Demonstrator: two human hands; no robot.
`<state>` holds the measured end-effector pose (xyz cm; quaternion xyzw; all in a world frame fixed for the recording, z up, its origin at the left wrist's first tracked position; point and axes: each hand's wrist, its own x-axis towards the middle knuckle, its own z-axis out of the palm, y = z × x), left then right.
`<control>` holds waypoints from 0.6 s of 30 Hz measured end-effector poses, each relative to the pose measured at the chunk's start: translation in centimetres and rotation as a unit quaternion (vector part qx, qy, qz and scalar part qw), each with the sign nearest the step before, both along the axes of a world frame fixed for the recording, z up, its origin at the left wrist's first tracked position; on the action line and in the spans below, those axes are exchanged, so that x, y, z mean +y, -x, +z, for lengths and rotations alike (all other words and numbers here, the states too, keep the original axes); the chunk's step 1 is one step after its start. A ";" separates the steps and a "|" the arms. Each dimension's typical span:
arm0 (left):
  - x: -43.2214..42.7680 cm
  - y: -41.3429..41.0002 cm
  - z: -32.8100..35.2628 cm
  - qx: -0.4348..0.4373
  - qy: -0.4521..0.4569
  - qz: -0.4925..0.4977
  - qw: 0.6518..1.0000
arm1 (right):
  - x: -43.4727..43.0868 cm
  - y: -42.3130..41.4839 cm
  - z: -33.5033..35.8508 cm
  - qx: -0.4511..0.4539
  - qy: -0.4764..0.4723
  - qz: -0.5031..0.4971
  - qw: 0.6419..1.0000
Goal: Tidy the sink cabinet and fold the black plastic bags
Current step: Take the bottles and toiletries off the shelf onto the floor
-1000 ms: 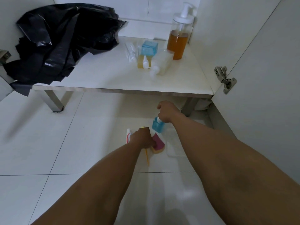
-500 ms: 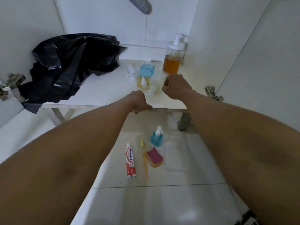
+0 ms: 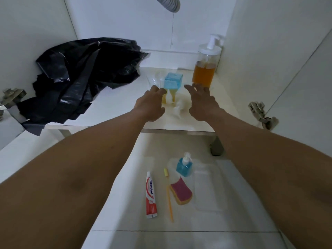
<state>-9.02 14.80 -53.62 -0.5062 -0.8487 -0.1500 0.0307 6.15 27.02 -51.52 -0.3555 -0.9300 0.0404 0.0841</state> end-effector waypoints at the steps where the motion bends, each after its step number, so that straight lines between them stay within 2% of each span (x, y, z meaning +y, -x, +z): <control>1: 0.4 -0.1 -0.3 0.014 -0.001 -0.010 1.000 | 0.3 0.4 -0.6 -0.015 -0.012 0.015 1.000; 6: 2.1 -0.4 -1.8 0.053 0.041 -0.014 0.998 | 0.8 1.7 -2.6 -0.053 -0.017 0.054 0.997; 10: 2.4 -0.7 -2.0 0.074 0.018 -0.005 0.997 | 1.1 1.9 -2.5 -0.054 -0.079 0.051 0.994; 14: 1.9 -0.7 -2.0 0.090 -0.005 -0.011 0.996 | 0.7 1.5 -1.7 -0.080 -0.105 0.057 0.990; 18: 1.2 -0.6 -1.8 0.142 -0.008 -0.042 0.989 | -0.4 0.7 -0.9 -0.091 -0.125 0.055 0.986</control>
